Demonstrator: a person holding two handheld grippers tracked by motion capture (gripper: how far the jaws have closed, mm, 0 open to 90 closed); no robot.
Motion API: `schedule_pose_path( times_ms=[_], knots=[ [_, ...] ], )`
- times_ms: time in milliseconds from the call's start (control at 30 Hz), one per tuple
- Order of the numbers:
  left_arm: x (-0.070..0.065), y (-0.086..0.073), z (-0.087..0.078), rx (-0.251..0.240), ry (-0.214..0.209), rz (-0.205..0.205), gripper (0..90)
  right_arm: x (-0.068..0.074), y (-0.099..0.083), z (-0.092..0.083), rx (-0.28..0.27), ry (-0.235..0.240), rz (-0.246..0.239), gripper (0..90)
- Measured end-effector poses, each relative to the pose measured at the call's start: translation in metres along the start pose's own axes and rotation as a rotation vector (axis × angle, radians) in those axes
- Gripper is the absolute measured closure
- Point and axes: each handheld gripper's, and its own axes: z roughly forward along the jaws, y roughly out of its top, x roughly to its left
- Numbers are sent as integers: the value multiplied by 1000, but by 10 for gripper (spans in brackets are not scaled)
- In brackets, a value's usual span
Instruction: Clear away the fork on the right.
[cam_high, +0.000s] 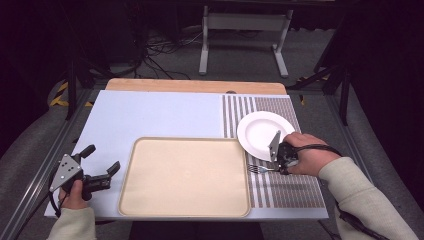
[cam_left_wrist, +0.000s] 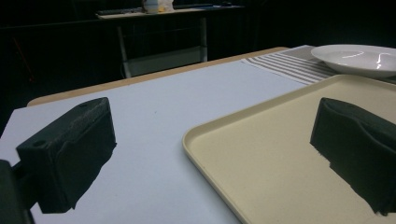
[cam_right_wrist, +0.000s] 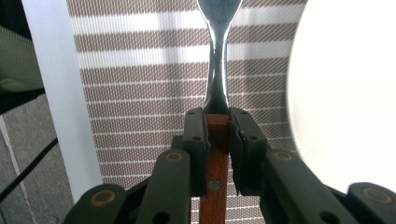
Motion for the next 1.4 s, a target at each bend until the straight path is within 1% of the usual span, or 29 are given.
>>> schedule_pose_path(
  times_ms=[67, 133, 200, 233, 367, 400, 433, 533, 600, 633, 700, 800, 833, 867, 933, 967, 1000, 1033, 1067, 1100, 1133, 1167, 1200, 1267, 1333, 1367, 1400],
  knots=[
    [0, 0, 0, -3, 2, -3, 7, -1, 1, -2, -2, 0, 4, 776],
    [0, 0, 0, -3, 2, -4, 7, -2, 5, -6, -14, -4, 33, 776],
    [0, 0, 0, -4, 0, -3, 6, -3, 7, -8, -11, -2, 36, 776],
    [0, 0, 0, -6, -4, -3, 6, -3, 8, -9, -17, -10, 45, 776],
    [0, 0, 0, -5, -3, -3, 7, -5, 16, -16, -48, -14, 98, 776],
    [0, 0, 0, -5, -4, -2, 6, -5, 17, -18, -55, -13, 119, 776],
    [1, 0, -1, -6, -6, -1, 6, -6, 20, -19, -63, -7, 150, 776],
    [0, 0, -1, -15, -9, -1, 6, -7, 25, -22, -92, -3, 203, 776],
    [0, 0, -1, -15, -10, 0, 6, -8, 29, -24, -117, 18, 261, 776],
    [0, 0, -1, -15, -10, 0, 6, -8, 29, -24, -117, 18, 261, 776],
    [0, 0, -1, -14, -10, 1, 6, -9, 34, -26, -132, 14, 287, 777],
    [0, 0, -1, -14, -10, 0, 6, -10, 41, -28, -158, 36, 360, 776],
    [1, 0, -1, -16, -12, 0, 6, -10, 41, -28, -158, 36, 360, 776],
    [1, 0, -1, -17, -12, -1, 7, -10, 43, -28, -170, 56, 402, 777],
    [1, 0, -1, -22, -12, -1, 6, -11, 46, -29, -188, 84, 467, 776],
    [1, 0, -1, -20, -14, 1, 6, -11, 48, -29, -198, 88, 486, 776],
    [1, 0, -1, -22, -14, 0, 6, -11, 50, -30, -200, 96, 498, 776],
    [1, 0, -1, -22, -13, 0, 6, -11, 51, -30, -207, 92, 514, 776],
    [1, 0, -1, -23, -12, 1, 6, -11, 53, -30, -207, 104, 532, 776],
    [1, 1, -1, -24, -12, 1, 6, -11, 55, -30, -216, 110, 560, 776],
    [1, 1, -1, -24, -12, 0, 6, -11, 56, -30, -223, 115, 578, 776],
    [1, 1, -1, -24, -12, 0, 6, -12, 57, -30, -227, 120, 588, 776],
    [1, 1, -1, -24, -12, 1, 6, -12, 57, -30, -227, 120, 588, 776],
    [1, 1, -2, -25, -12, 1, 6, -12, 61, -30, -239, 137, 639, 777],
    [1, 1, -2, -27, -14, 0, 6, -11, 65, -30, -240, 146, 668, 776],
    [1, 1, -2, -27, -14, 0, 6, -10, 66, -30, -243, 158, 681, 776],
    [1, 1, -2, -27, -13, 0, 6, -10, 68, -30, -245, 158, 696, 777]
  ],
)
